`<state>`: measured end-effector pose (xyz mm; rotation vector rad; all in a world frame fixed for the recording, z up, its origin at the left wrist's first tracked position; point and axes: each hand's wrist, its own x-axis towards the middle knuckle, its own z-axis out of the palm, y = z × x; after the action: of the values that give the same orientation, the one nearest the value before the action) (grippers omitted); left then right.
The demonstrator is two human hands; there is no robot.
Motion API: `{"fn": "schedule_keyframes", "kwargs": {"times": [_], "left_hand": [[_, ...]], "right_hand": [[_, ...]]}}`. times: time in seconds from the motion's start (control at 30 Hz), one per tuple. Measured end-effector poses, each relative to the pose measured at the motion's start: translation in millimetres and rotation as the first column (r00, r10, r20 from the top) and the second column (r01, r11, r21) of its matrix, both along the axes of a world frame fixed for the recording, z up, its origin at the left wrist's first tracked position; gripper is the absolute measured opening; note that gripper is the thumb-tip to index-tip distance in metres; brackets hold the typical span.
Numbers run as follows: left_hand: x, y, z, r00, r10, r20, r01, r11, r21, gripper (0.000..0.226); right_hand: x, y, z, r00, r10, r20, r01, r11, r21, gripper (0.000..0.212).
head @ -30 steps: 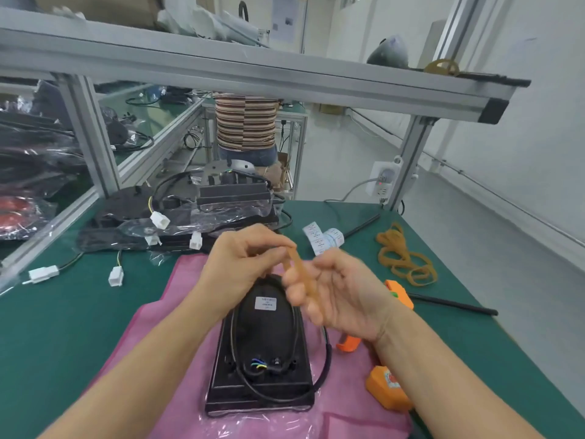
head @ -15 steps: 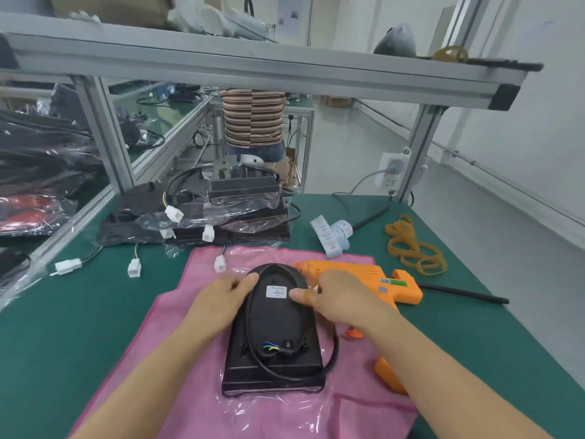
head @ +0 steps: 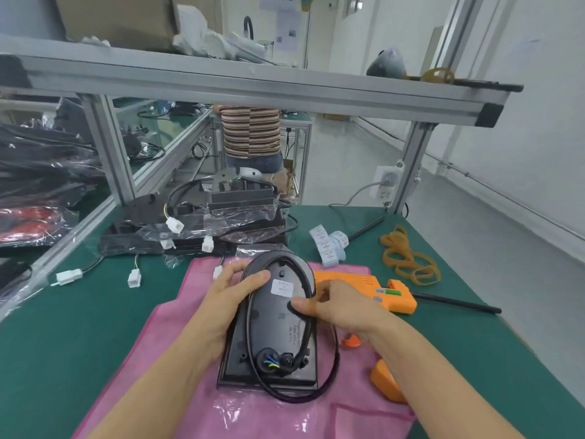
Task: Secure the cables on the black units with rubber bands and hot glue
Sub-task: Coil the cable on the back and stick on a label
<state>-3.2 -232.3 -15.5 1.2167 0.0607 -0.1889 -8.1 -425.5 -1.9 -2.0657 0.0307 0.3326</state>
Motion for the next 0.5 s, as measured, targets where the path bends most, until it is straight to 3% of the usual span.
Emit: {"fn": "schedule_keyframes", "kwargs": {"times": [0.13,0.27,0.37,0.5], "left_hand": [[-2.3,0.7,1.9,0.997,0.034,0.072,-0.027,0.996,-0.089,0.064],[-2.7,2.6,-0.6,0.989,-0.001,0.147,0.019,0.993,-0.116,0.094],[-4.7,1.6,2.6,0.985,-0.065,0.158,0.084,0.990,-0.116,0.082],[-6.8,2.7,4.7,0.981,-0.087,0.175,0.117,0.979,-0.167,0.054]], "right_hand": [[-1.6,-4.7,3.8,1.000,-0.018,-0.021,0.016,0.996,-0.083,0.039],[0.0,-4.8,16.3,0.995,0.070,-0.074,-0.049,0.967,0.248,0.046],[5.9,3.8,28.3,0.996,0.057,-0.073,-0.031,0.949,0.315,0.082],[12.5,11.2,35.4,1.000,0.008,-0.024,-0.001,0.956,0.292,0.072]]}}
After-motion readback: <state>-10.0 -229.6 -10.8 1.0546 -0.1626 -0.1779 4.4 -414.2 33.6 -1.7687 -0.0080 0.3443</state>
